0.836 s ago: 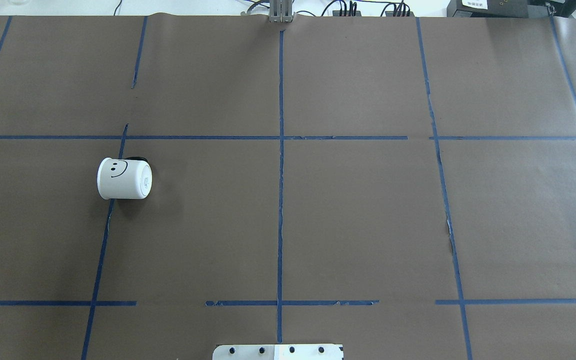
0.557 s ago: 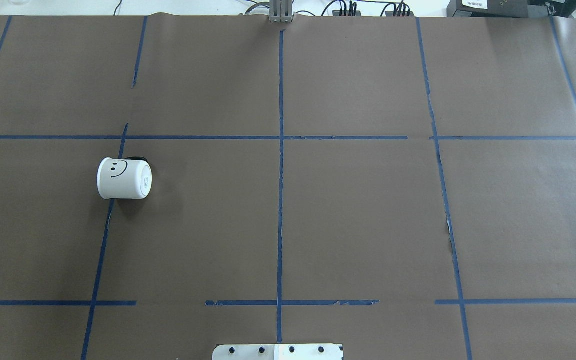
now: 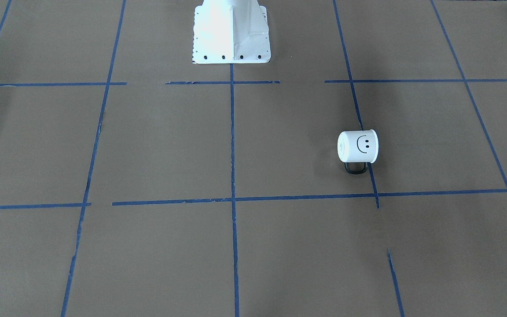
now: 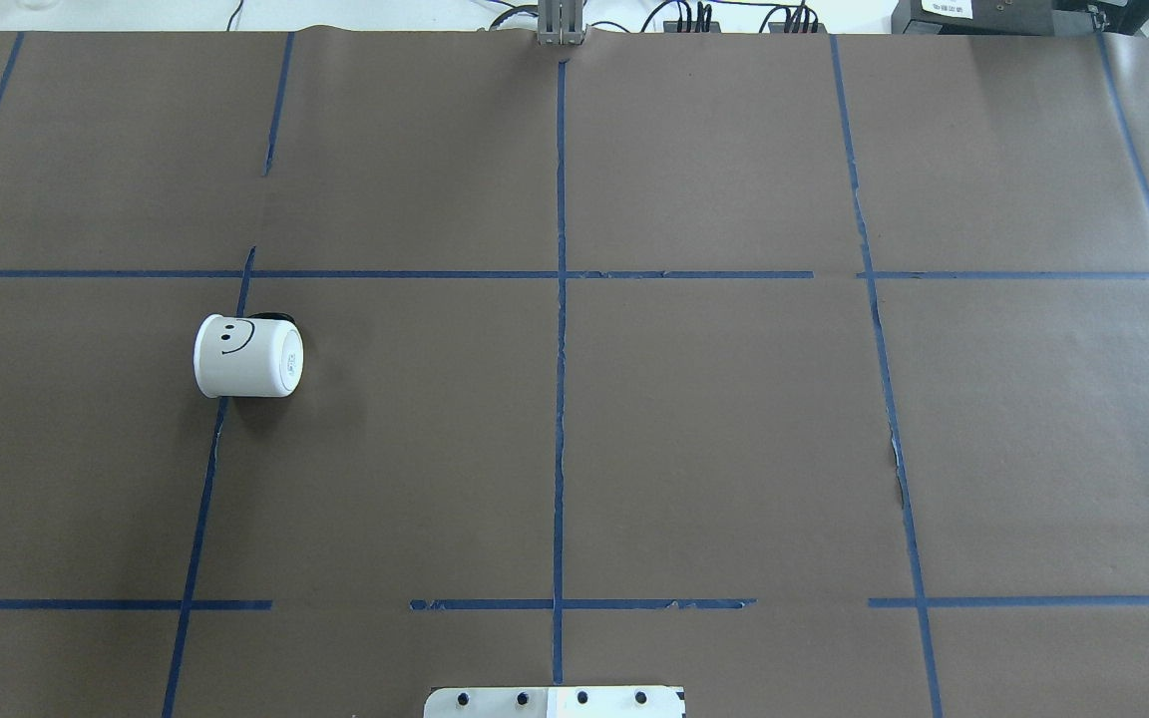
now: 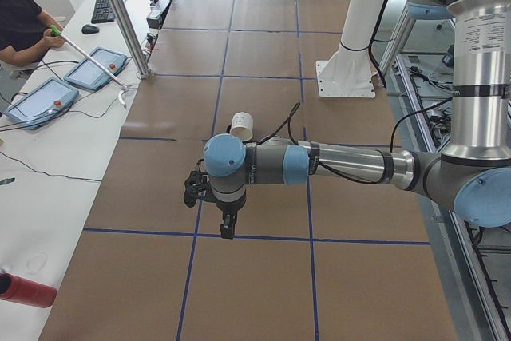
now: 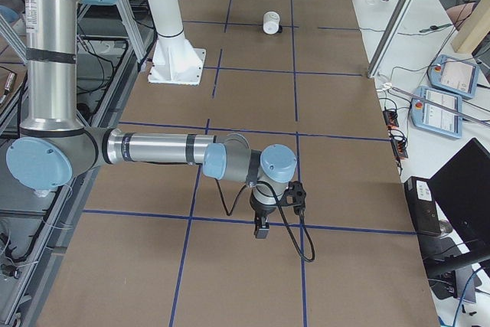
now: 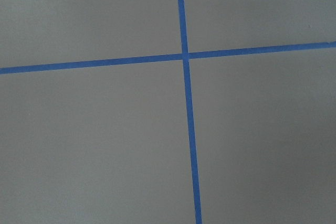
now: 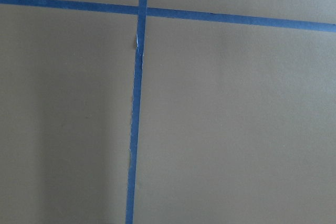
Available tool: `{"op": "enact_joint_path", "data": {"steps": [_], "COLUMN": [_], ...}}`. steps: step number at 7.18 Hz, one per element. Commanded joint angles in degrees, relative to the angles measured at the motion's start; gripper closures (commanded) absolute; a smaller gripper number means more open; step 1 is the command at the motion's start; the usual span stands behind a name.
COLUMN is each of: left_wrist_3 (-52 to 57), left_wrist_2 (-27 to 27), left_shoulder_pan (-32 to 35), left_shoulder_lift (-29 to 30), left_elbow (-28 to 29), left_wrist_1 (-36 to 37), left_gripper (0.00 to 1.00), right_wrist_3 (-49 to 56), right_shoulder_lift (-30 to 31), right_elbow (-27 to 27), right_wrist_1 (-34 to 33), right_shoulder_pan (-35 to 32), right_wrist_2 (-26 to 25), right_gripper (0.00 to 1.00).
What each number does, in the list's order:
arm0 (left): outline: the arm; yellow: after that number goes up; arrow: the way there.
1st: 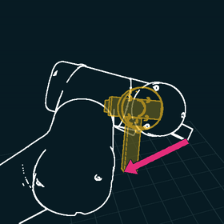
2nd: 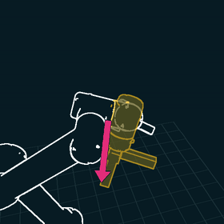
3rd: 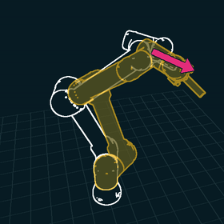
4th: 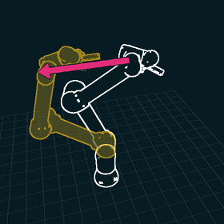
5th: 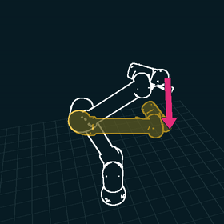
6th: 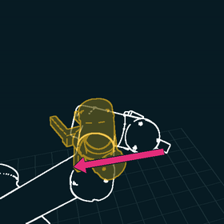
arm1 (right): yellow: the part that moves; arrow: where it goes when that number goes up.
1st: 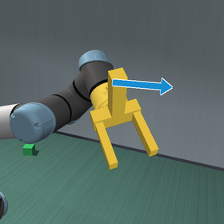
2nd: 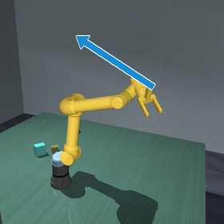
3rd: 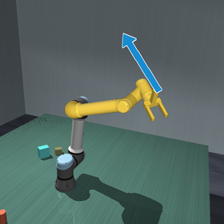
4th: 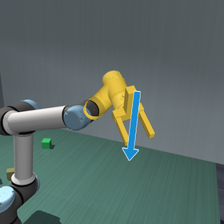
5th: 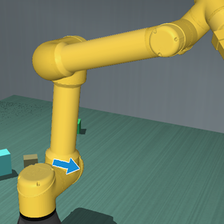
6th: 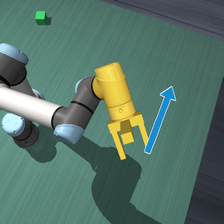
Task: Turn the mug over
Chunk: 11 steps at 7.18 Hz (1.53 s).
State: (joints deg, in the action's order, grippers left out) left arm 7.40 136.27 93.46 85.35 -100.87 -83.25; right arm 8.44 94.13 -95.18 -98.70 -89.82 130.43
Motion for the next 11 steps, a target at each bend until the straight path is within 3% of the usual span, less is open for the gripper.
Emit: {"op": "enact_joint_path", "data": {"steps": [1, 2, 3, 6, 7, 8, 9, 10, 11], "left_wrist_3": [-0.11, -4.11, -14.94, -33.03, -38.46, -50.87, -64.48, -81.15, -93.41], "left_wrist_2": [0.31, 2.48, 5.98, 5.76, 5.67, 5.58, 0.80, -8.21, -13.53], "left_shoulder_pan": [-0.56, -0.91, -3.78, -20.72, -24.17, -27.25, -30.85, -38.02, -42.01], "left_shoulder_lift": [-0.27, -1.66, -1.93, -2.73, -2.12, -2.11, -2.11, -1.59, 1.20], "left_elbow": [-0.82, -0.73, -0.91, 0.40, 3.37, 8.44, 11.37, 13.05, 14.11], "left_wrist_1": [-5.21, -9.78, -14.35, -35.60, -46.98, -60.14, -72.20, -82.06, -85.21], "left_gripper": [0.00, 0.00, 0.00, 0.00, 0.00, 0.00, 0.00, 0.00, 0.00], "right_wrist_3": [0.00, 0.00, 0.00, 0.00, 0.00, 0.00, 0.00, 0.00, 0.00], "right_shoulder_lift": [0.00, 0.00, 0.00, 0.00, 0.00, 0.00, 0.00, 0.00, 0.00], "right_elbow": [0.00, 0.00, 0.08, 0.00, 0.00, 0.00, 0.00, 0.00, 0.00], "right_wrist_1": [0.00, 0.00, 0.00, 0.00, 0.00, 0.00, 0.00, 0.00, 0.00], "right_shoulder_pan": [0.00, 0.00, 0.00, 0.00, 0.00, 0.00, 0.00, 0.00, 0.00], "right_wrist_2": [0.00, 0.00, 0.00, 0.00, 0.00, 0.00, 0.00, 0.00, 0.00], "right_gripper": [0.00, 0.00, 0.00, 0.00, 0.00, 0.00, 0.00, 0.00, 0.00]}}
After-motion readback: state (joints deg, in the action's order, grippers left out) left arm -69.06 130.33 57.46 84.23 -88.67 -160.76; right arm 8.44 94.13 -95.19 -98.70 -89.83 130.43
